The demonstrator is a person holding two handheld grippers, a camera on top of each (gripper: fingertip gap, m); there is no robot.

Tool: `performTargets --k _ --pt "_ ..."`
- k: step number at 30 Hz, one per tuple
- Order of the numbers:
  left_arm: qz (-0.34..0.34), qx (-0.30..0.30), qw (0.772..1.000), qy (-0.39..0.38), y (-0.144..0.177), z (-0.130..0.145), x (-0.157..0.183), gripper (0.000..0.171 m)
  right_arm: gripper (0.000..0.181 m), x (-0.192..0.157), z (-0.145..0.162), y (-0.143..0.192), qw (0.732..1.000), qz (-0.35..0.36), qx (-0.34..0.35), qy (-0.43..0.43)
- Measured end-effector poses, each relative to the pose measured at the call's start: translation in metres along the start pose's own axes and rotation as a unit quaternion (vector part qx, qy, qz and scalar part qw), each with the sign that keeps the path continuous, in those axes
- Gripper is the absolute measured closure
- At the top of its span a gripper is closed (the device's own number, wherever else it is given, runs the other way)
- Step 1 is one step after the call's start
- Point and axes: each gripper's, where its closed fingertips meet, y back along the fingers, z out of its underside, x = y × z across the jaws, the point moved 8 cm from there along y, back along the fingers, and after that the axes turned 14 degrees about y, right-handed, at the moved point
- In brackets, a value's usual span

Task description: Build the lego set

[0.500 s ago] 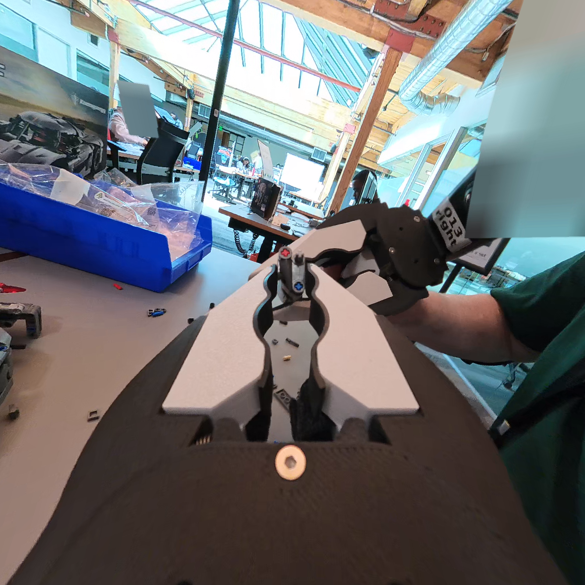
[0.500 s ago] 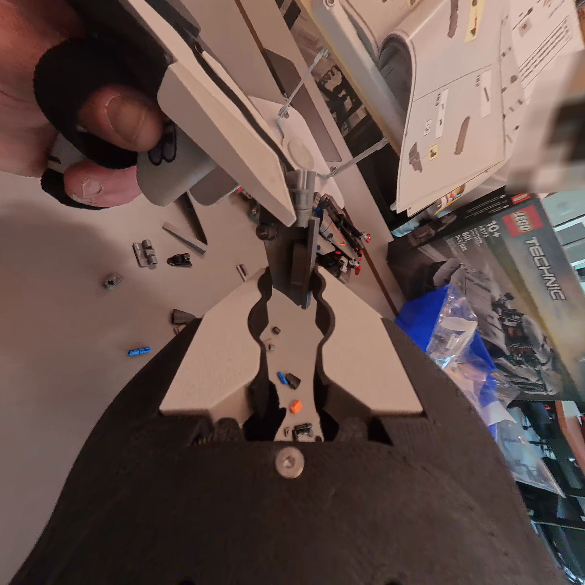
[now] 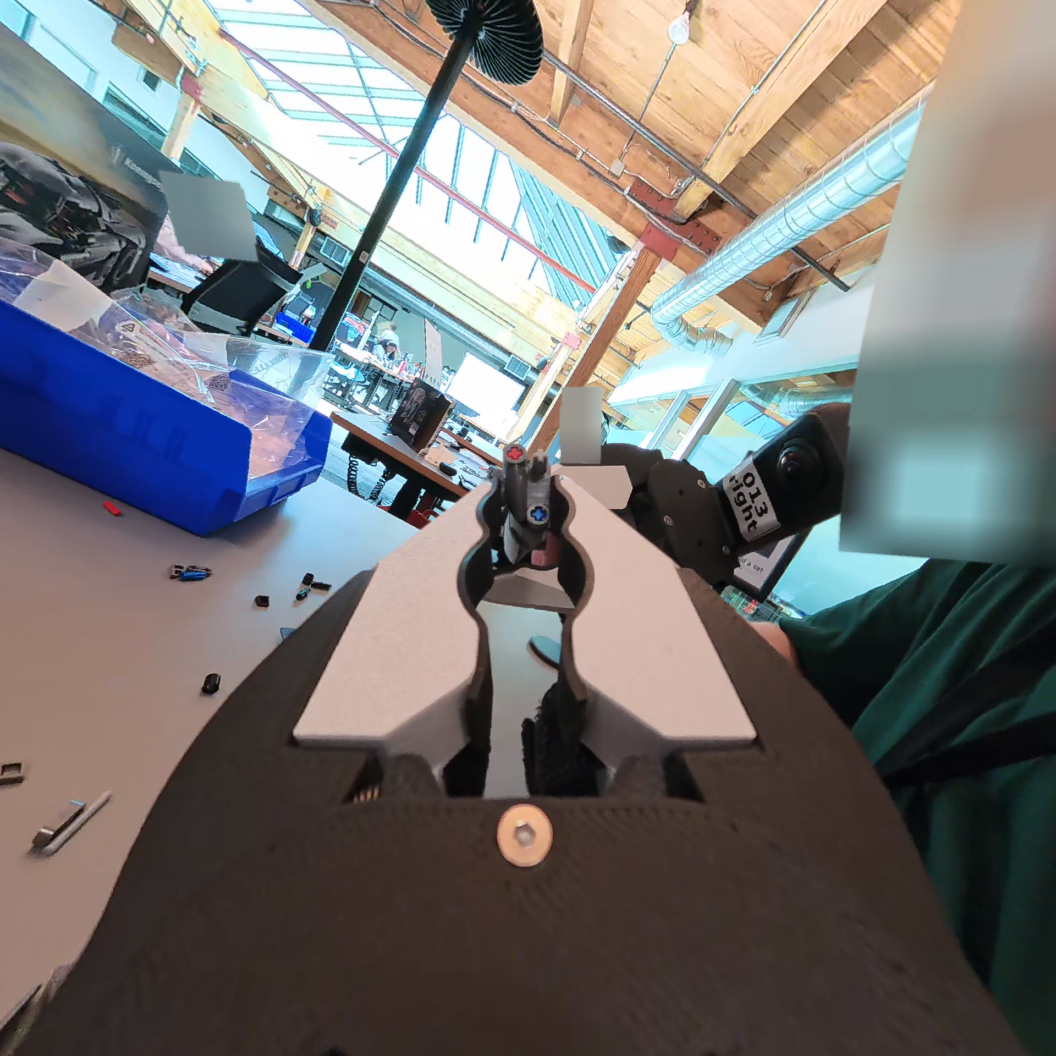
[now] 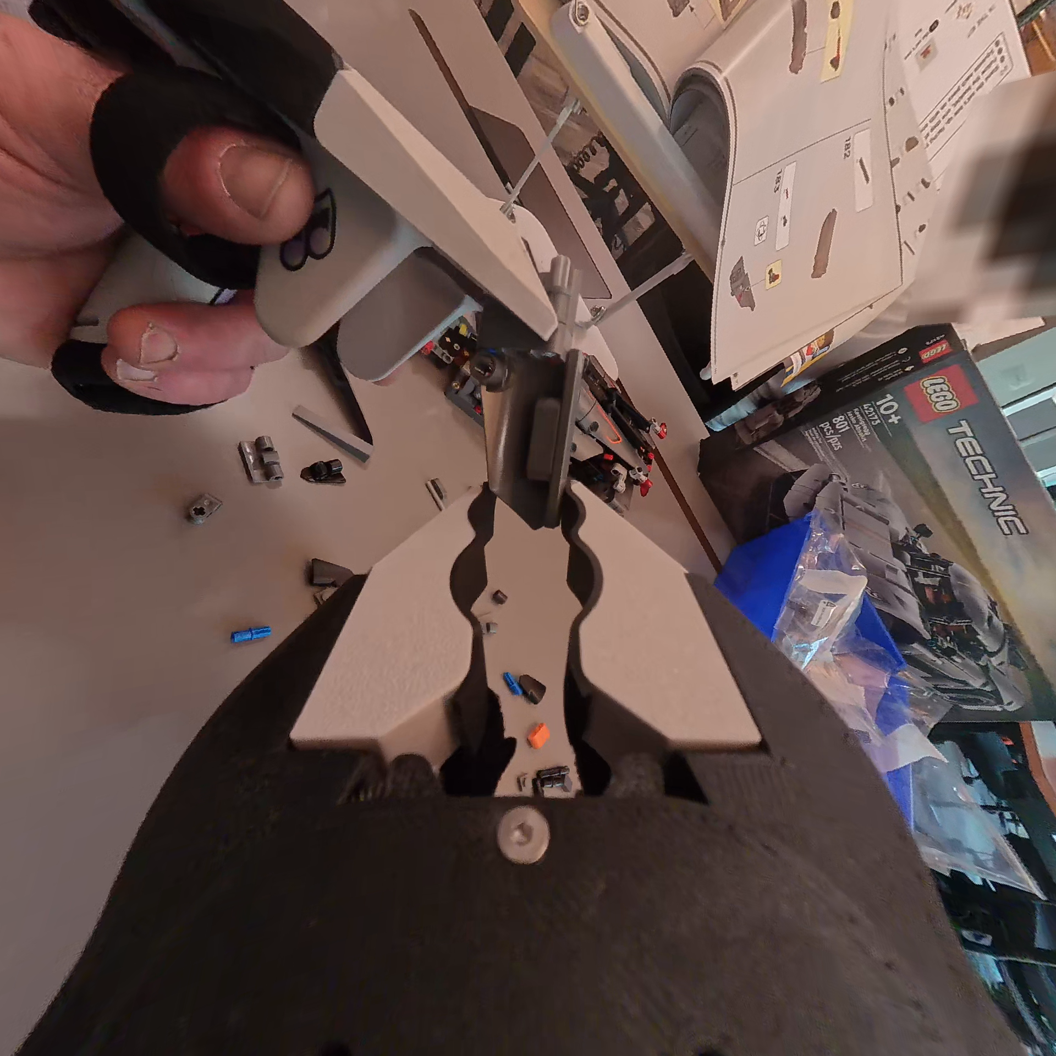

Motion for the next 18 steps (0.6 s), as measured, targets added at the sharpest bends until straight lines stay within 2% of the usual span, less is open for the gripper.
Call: performTargets --k 8,11,18 --pt "-0.001 0.002 1.0 -0.005 -0.0006 -0.0001 0.0023 0.158 0.16 0.0045 0.002 0.0025 1.0 -0.005 0.018 -0.023" --pt "0.0 0.007 1.0 -0.005 0.0001 -0.0006 0.0039 0.158 0.155 0.009 0.0029 0.0042 0.999 0.003 0.028 -0.043" --pt "-0.004 0.021 1.0 0.001 0.0016 0.0014 0.0042 0.158 0.159 0.0089 0.003 0.0034 0.999 0.001 0.029 -0.046"
